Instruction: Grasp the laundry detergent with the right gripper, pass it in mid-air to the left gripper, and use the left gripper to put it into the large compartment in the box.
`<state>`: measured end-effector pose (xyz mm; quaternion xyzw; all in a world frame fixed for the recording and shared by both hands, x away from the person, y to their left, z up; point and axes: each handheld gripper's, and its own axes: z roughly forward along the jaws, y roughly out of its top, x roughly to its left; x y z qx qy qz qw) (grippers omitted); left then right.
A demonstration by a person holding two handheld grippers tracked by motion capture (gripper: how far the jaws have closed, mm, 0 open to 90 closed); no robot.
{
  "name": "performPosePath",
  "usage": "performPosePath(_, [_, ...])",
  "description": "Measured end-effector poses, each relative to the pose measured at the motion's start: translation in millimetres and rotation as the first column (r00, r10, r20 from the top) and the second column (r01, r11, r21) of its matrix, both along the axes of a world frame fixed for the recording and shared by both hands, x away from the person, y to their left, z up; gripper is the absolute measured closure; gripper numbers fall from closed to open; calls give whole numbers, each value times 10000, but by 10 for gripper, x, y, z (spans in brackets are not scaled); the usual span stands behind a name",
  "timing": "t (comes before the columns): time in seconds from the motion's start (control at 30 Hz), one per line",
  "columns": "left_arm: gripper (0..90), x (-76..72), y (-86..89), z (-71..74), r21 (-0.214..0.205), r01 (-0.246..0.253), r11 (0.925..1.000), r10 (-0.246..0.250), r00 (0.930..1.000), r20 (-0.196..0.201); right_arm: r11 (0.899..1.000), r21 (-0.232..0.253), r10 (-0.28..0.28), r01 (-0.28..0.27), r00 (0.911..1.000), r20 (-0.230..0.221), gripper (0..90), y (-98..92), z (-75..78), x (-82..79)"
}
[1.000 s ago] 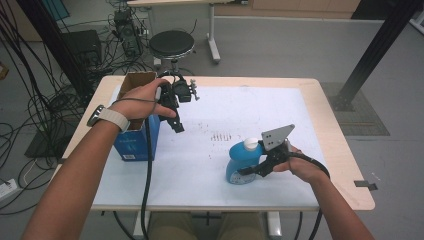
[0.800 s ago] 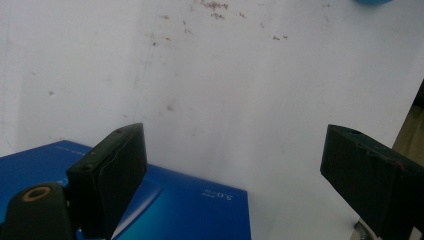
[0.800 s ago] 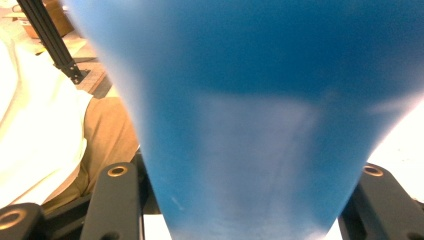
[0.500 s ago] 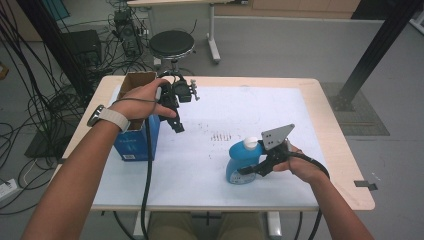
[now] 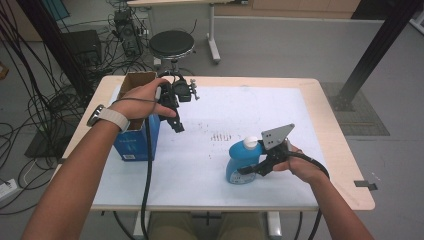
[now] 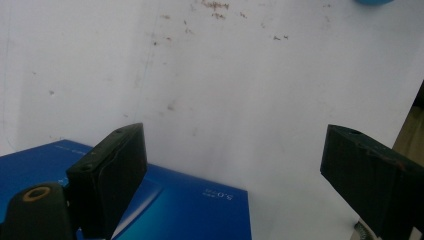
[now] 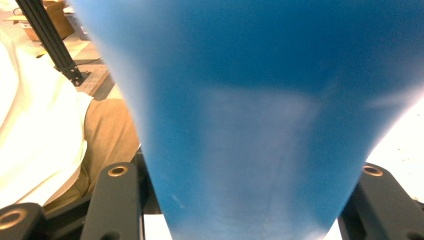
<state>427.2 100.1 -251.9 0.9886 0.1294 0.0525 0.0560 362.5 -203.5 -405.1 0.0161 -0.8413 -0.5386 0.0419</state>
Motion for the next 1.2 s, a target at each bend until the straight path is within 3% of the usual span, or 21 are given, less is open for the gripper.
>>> performPosePath(1.2, [118,-7,9,17,9,-9,10000,9,10000,36,10000,-93,30,-30,10000,30,429,7,8,-5])
